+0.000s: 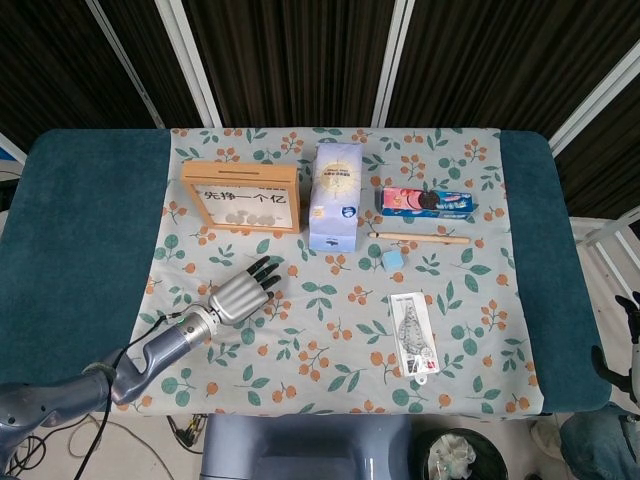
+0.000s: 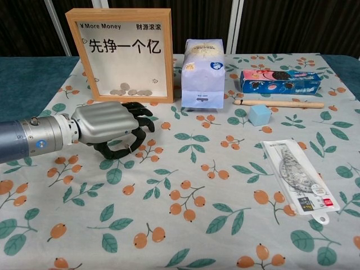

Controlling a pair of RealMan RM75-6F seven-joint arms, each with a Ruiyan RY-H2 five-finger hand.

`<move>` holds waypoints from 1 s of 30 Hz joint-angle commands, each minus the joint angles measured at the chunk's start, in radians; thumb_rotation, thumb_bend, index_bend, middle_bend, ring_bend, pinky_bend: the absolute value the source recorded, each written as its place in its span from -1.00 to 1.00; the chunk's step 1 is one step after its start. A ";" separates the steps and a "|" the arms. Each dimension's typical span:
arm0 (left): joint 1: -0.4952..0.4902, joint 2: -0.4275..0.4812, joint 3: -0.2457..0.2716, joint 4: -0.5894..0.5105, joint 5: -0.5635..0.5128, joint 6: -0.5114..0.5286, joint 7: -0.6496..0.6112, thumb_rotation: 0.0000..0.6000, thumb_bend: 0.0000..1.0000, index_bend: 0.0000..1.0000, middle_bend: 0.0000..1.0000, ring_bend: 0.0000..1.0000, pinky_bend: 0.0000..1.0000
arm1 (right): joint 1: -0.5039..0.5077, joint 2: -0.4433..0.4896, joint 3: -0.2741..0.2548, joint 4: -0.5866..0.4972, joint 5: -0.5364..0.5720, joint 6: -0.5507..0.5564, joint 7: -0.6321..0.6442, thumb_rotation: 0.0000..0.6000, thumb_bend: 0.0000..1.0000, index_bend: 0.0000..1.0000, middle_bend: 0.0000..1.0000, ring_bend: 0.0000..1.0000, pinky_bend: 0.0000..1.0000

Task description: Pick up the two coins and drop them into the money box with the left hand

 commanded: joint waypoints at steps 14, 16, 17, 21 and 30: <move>0.003 0.012 -0.022 -0.015 -0.001 0.041 -0.007 1.00 -0.09 0.39 -0.56 -1.00 -1.00 | 0.001 0.004 -0.002 -0.006 0.006 -0.007 0.003 1.00 -0.12 -0.71 -0.86 -0.98 -1.00; 0.004 0.022 -0.030 -0.030 -0.008 0.043 0.000 1.00 -0.07 0.39 -0.55 -1.00 -1.00 | 0.001 0.004 -0.002 -0.007 0.006 -0.006 0.004 1.00 -0.12 -0.71 -0.86 -0.98 -1.00; 0.004 0.027 -0.034 -0.037 -0.012 0.043 0.003 1.00 -0.05 0.40 -0.54 -1.00 -1.00 | 0.001 0.004 -0.002 -0.006 0.006 -0.006 0.004 1.00 -0.12 -0.71 -0.86 -0.98 -1.00; 0.000 0.060 -0.054 -0.085 -0.025 0.050 0.021 1.00 -0.01 0.45 -0.51 -1.00 -1.00 | 0.000 0.005 -0.001 -0.009 0.012 -0.007 0.003 1.00 -0.12 -0.71 -0.86 -0.98 -1.00; -0.014 0.188 -0.140 -0.274 -0.043 0.124 0.097 1.00 -0.01 0.47 -0.50 -1.00 -1.00 | 0.001 0.004 0.000 -0.010 0.012 -0.006 0.003 1.00 -0.12 -0.71 -0.86 -0.98 -1.00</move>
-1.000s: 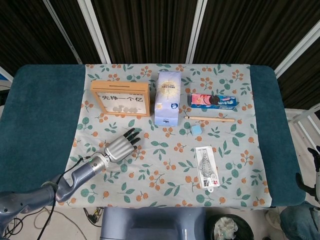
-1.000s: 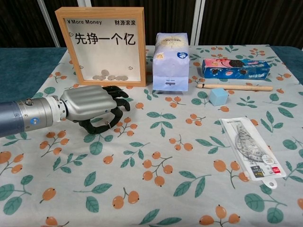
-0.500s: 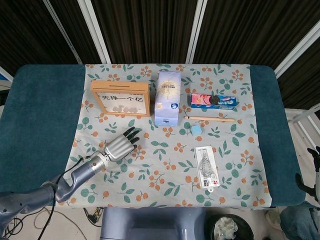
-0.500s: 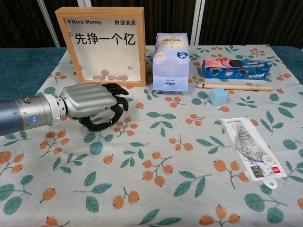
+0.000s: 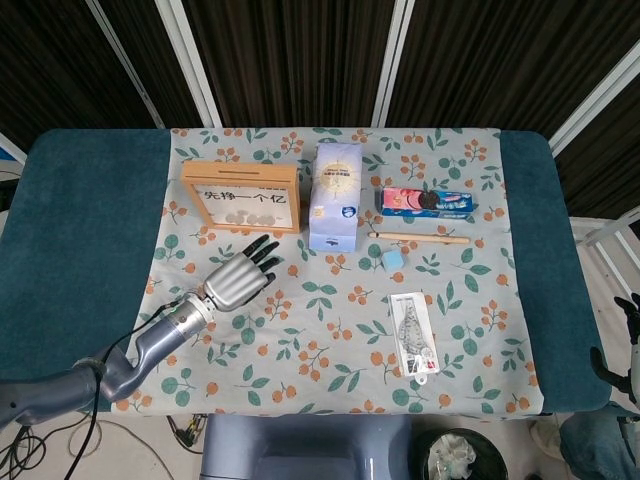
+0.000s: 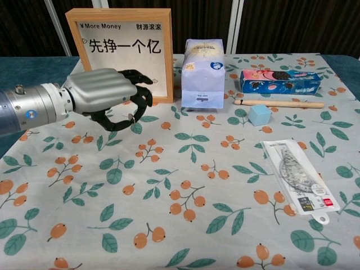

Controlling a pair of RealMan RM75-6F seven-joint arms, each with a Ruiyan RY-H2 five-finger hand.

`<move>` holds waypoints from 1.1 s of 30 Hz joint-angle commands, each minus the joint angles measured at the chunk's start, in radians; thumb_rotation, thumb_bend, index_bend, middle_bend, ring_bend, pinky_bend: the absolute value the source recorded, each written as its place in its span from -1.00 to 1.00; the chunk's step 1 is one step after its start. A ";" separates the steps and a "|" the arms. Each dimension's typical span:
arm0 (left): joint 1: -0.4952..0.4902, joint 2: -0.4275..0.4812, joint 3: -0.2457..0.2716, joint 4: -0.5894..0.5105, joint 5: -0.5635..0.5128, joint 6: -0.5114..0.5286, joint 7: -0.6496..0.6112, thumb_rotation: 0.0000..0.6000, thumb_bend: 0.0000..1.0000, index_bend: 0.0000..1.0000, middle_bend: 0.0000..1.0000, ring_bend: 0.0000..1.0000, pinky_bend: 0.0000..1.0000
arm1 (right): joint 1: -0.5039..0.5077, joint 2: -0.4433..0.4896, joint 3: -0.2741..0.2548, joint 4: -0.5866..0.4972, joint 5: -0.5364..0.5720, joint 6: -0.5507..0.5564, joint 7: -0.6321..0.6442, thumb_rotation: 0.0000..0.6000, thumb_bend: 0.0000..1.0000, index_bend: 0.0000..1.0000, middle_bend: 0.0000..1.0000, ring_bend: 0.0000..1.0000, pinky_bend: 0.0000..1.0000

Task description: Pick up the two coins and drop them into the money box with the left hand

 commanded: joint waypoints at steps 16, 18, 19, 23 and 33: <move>-0.122 0.436 -0.337 -0.542 -0.356 -0.092 0.224 1.00 -0.02 0.49 -0.48 -1.00 -0.99 | -0.001 -0.002 0.002 -0.003 0.006 0.006 -0.002 1.00 -0.12 -0.71 -0.86 -0.98 -1.00; -0.156 0.467 -0.367 -0.542 -0.450 -0.124 0.270 1.00 -0.02 0.49 -0.48 -1.00 -0.98 | -0.001 -0.002 0.002 -0.004 0.007 0.004 -0.003 1.00 -0.12 -0.71 -0.86 -0.98 -1.00; -0.173 0.476 -0.376 -0.535 -0.490 -0.133 0.298 1.00 -0.02 0.49 -0.48 -1.00 -0.98 | -0.001 -0.002 0.002 -0.004 0.007 0.004 -0.004 1.00 -0.12 -0.71 -0.86 -0.98 -1.00; -0.242 0.492 -0.388 -0.487 -0.644 -0.159 0.397 1.00 -0.02 0.49 -0.49 -1.00 -0.98 | -0.001 -0.003 0.001 -0.005 0.008 0.005 -0.006 1.00 -0.12 -0.71 -0.86 -0.98 -1.00; -0.368 0.432 -0.337 -0.294 -0.915 -0.152 0.531 1.00 -0.02 0.49 -0.49 -1.00 -0.98 | -0.002 -0.002 0.004 -0.011 0.017 0.007 -0.009 1.00 -0.12 -0.71 -0.86 -0.98 -1.00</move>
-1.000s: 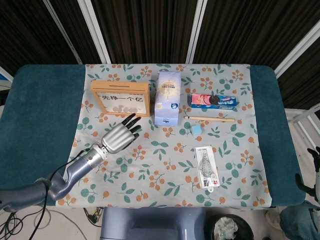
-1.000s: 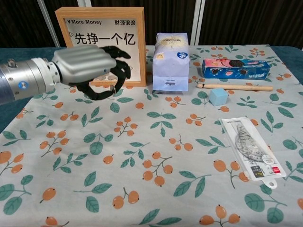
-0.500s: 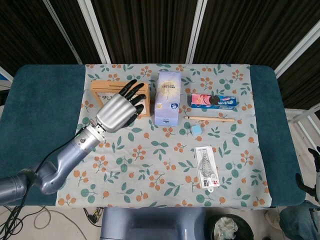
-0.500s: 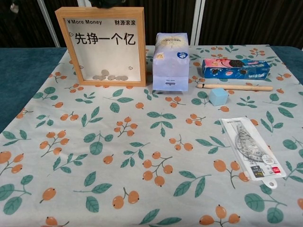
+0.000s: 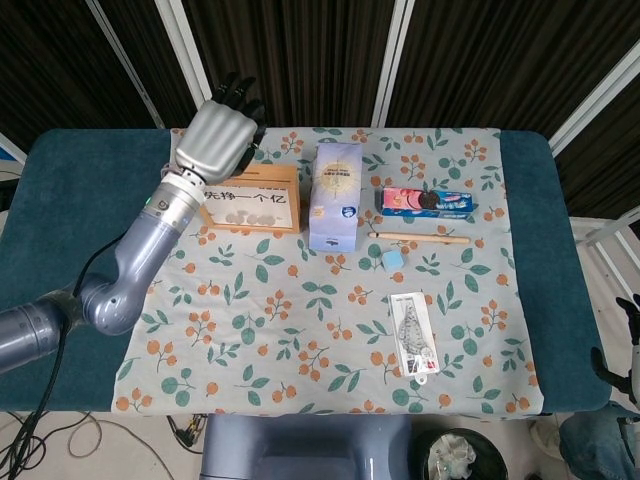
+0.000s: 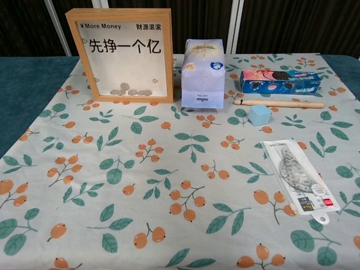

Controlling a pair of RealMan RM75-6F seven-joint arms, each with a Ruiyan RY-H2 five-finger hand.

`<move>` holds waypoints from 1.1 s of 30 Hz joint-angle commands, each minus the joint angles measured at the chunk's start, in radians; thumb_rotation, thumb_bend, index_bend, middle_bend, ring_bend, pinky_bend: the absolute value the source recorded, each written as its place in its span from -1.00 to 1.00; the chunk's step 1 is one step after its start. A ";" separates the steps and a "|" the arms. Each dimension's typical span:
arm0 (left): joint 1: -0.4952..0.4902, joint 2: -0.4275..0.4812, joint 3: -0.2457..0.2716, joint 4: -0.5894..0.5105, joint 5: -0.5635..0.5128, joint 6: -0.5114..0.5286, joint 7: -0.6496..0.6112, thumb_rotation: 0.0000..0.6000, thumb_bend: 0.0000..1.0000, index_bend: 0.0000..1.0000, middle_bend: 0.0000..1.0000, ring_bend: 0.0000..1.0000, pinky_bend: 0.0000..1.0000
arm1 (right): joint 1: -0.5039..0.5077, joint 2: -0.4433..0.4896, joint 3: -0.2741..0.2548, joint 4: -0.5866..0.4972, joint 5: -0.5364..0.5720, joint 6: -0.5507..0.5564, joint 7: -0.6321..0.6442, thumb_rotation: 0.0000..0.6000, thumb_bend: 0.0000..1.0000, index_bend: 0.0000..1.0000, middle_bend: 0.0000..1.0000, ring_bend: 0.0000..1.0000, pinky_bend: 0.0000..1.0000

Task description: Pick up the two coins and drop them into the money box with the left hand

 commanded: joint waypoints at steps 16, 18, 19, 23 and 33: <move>-0.048 -0.153 0.113 0.222 -0.013 0.019 -0.010 1.00 -0.02 0.48 -0.53 -1.00 -0.98 | 0.000 -0.001 0.002 -0.004 0.010 0.001 -0.007 1.00 -0.12 -0.71 -0.86 -0.98 -1.00; -0.046 -0.163 0.118 0.236 -0.009 0.018 -0.020 1.00 -0.02 0.47 -0.53 -1.00 -0.98 | -0.001 0.000 0.001 -0.005 0.010 0.001 -0.008 1.00 -0.12 -0.71 -0.86 -0.98 -1.00; -0.045 -0.168 0.121 0.243 -0.006 0.017 -0.024 1.00 -0.02 0.46 -0.54 -1.00 -0.98 | -0.001 0.000 0.001 -0.005 0.011 0.001 -0.008 1.00 -0.12 -0.71 -0.86 -0.98 -1.00; -0.043 -0.186 0.131 0.265 0.001 0.020 -0.030 1.00 -0.02 0.44 -0.53 -1.00 -0.98 | 0.000 0.000 0.000 -0.007 0.011 0.000 -0.009 1.00 -0.12 -0.71 -0.86 -0.98 -1.00; -0.031 -0.222 0.159 0.298 0.001 0.018 -0.030 1.00 -0.02 0.42 -0.54 -1.00 -0.98 | -0.002 0.001 0.001 -0.007 0.009 0.003 -0.007 1.00 -0.12 -0.71 -0.86 -0.98 -1.00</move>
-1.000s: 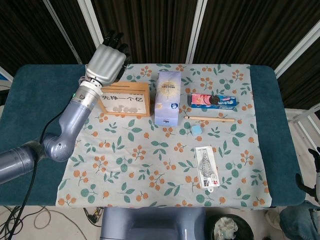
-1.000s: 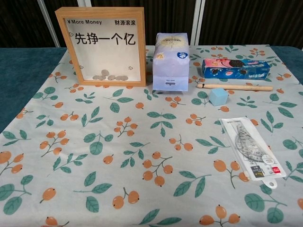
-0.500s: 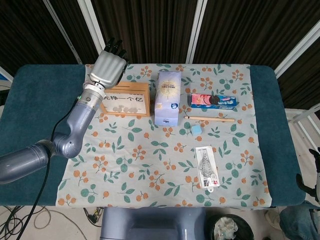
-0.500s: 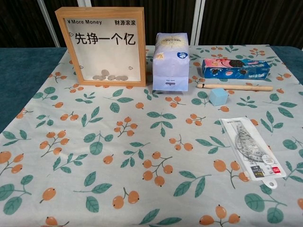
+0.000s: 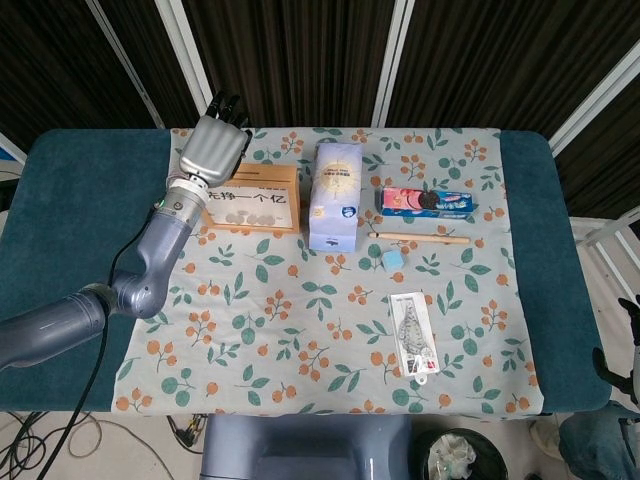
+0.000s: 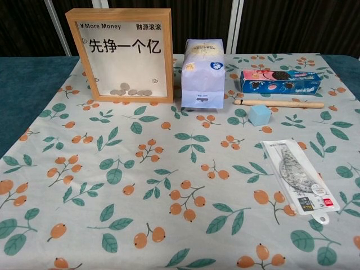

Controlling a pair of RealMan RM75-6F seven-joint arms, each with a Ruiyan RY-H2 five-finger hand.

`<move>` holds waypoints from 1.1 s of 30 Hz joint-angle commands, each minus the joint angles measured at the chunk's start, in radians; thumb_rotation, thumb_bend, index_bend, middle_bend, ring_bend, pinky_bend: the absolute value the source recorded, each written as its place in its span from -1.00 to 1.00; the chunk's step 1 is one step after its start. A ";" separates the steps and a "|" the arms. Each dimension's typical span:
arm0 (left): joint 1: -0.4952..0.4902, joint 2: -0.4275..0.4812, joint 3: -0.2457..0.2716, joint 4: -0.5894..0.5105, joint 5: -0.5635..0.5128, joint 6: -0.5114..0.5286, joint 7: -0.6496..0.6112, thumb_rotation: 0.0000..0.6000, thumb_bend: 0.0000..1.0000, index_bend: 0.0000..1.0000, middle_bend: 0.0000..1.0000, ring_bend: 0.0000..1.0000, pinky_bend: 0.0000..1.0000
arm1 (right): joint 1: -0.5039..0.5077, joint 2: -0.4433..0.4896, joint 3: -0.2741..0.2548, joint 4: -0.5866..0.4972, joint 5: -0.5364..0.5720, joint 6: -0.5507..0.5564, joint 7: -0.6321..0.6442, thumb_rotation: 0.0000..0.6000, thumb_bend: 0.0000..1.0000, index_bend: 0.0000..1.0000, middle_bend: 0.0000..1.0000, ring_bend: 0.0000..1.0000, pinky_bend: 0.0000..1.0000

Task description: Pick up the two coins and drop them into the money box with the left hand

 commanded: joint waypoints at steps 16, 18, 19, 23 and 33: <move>0.013 -0.026 0.028 0.034 0.040 -0.016 -0.016 1.00 -0.03 0.38 -0.54 -1.00 -0.99 | -0.002 0.002 0.001 -0.002 0.001 0.003 0.002 1.00 -0.12 -0.71 -0.86 -0.98 -1.00; 0.015 -0.031 0.031 0.042 0.047 -0.020 -0.020 1.00 -0.04 0.36 -0.54 -1.00 -0.99 | -0.002 0.002 0.001 -0.002 0.001 0.003 0.002 1.00 -0.12 -0.71 -0.86 -0.98 -1.00; 0.016 -0.034 0.033 0.045 0.051 -0.022 -0.022 1.00 -0.05 0.35 -0.54 -1.00 -0.99 | -0.002 0.002 0.001 -0.002 0.001 0.003 0.002 1.00 -0.12 -0.71 -0.86 -0.98 -1.00; 0.018 -0.047 0.037 0.062 0.067 -0.027 -0.028 1.00 -0.06 0.34 -0.54 -1.00 -1.00 | -0.002 0.002 0.002 -0.003 0.002 0.003 0.002 1.00 -0.12 -0.71 -0.86 -0.98 -1.00; 0.019 -0.062 0.035 0.078 0.068 -0.036 -0.031 1.00 -0.06 0.33 -0.54 -1.00 -1.00 | -0.002 0.004 0.003 -0.002 0.003 0.003 0.007 1.00 -0.12 -0.71 -0.86 -0.98 -1.00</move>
